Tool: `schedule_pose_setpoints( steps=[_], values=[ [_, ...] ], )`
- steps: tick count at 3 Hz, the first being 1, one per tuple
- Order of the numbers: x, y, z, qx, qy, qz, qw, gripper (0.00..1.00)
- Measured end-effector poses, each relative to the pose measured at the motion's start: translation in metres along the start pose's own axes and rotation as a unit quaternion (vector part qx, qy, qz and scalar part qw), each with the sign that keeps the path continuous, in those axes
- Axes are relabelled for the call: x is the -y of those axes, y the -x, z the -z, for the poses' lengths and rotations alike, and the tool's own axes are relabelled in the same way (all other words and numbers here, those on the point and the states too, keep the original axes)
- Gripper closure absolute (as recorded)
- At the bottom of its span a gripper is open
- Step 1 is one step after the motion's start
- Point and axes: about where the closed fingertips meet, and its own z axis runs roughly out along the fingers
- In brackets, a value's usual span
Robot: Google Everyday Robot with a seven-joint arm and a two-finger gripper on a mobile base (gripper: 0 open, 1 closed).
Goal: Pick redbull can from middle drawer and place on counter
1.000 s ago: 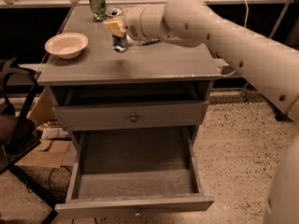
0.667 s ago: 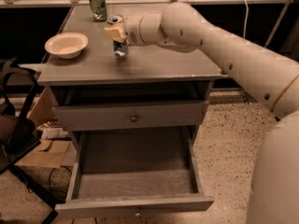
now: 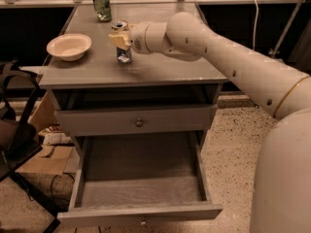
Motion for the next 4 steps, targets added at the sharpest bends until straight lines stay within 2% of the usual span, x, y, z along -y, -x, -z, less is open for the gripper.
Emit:
schedule_pose_setpoints(
  steps=[3, 4],
  values=[
    [0.0, 0.0, 0.0, 0.0, 0.0, 0.0, 1.0, 0.05],
    [-0.003, 0.027, 0.011, 0.024, 0.015, 0.02, 0.9994, 0.0]
  ],
)
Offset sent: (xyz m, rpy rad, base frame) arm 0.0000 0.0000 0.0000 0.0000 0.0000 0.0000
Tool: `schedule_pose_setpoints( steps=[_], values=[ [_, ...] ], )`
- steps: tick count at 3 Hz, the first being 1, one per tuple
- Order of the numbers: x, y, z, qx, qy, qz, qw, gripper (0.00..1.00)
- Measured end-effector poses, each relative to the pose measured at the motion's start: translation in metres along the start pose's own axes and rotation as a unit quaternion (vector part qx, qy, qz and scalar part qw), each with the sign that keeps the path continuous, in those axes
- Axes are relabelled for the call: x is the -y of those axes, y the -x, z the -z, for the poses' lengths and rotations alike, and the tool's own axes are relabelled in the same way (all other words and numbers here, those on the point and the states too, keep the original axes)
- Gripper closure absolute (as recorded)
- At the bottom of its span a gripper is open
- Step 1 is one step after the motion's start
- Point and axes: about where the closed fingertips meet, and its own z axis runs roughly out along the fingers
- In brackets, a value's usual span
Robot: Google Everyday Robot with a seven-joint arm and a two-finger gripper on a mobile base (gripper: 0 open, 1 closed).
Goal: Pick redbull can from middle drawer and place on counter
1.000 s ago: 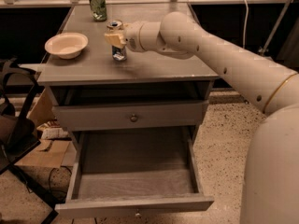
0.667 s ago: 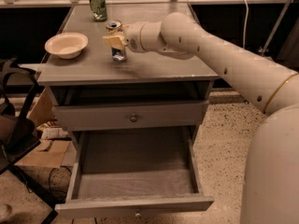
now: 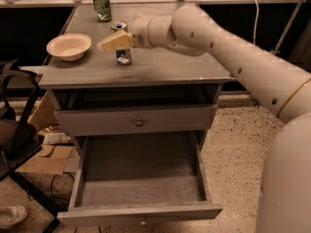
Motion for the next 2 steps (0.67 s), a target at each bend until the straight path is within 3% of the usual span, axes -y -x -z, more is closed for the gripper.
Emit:
schedule_pose_setpoints(
  steps=[1, 2],
  values=[
    [-0.003, 0.043, 0.022, 0.027, 0.009, 0.025, 0.9993, 0.0],
    [0.017, 0.089, 0.075, 0.027, 0.003, 0.093, 0.9953, 0.0]
  ],
)
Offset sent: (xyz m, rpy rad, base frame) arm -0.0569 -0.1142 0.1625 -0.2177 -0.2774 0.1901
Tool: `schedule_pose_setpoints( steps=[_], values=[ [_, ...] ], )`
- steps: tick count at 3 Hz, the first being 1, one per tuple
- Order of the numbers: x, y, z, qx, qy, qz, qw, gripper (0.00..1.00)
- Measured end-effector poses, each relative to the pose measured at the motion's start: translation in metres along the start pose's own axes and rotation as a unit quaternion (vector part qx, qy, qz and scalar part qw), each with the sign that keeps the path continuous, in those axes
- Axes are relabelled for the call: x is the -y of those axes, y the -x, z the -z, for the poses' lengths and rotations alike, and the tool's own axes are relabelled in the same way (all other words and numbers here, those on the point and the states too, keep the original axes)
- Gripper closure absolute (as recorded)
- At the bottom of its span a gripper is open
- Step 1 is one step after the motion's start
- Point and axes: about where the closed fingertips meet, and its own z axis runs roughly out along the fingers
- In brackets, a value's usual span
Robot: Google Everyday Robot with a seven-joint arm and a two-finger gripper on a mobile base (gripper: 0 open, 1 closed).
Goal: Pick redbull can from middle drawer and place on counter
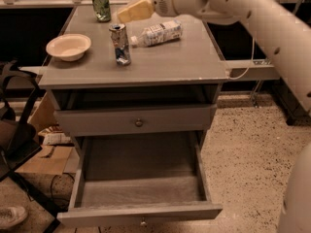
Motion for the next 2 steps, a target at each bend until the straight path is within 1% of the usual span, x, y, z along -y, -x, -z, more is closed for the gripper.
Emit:
schedule_pose_setpoints(
  steps=[1, 2],
  values=[
    [0.004, 0.02, 0.059, -0.017, 0.017, 0.071, 0.9972, 0.0],
    [0.004, 0.029, 0.123, -0.037, -0.002, 0.132, 0.9905, 0.0]
  ],
)
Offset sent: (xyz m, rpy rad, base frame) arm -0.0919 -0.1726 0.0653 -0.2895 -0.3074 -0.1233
